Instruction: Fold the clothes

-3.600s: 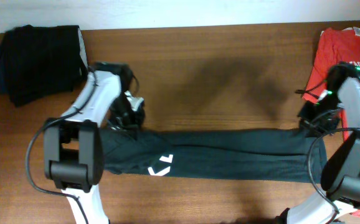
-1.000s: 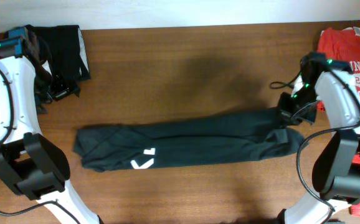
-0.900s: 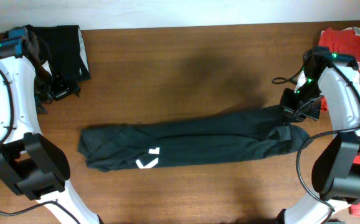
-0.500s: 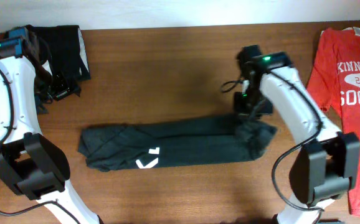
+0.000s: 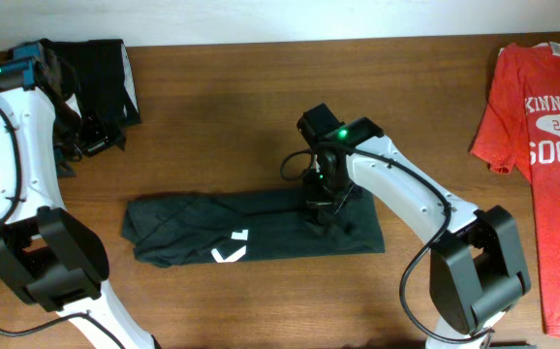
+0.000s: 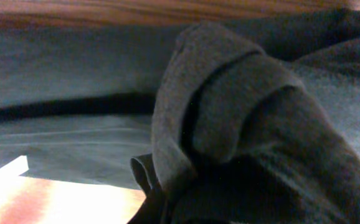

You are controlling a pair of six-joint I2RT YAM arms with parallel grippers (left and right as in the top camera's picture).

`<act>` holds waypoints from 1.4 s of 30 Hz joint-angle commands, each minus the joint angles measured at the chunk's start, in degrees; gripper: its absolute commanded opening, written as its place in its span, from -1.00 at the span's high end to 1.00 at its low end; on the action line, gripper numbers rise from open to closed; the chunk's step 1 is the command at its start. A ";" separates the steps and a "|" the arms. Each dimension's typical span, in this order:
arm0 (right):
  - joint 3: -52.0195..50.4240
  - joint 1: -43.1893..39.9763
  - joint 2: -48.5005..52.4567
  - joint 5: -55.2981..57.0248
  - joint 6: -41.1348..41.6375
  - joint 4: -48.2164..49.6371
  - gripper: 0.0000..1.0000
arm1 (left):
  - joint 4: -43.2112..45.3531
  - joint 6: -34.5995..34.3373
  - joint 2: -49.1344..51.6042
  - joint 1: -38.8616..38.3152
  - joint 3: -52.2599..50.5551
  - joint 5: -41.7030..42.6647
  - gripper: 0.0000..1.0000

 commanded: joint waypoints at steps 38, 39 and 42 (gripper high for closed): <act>-10.84 3.76 2.36 -8.83 -2.01 18.12 0.48 | 0.02 -0.09 0.07 -0.33 -0.52 0.44 -0.98; -10.86 3.76 2.95 -8.83 -2.01 18.88 0.48 | 0.02 -0.09 0.07 -0.33 -0.52 0.44 -0.98; -10.84 3.65 4.57 -8.57 -2.47 24.52 0.48 | 0.04 -0.09 0.07 -0.33 -0.52 0.44 -0.98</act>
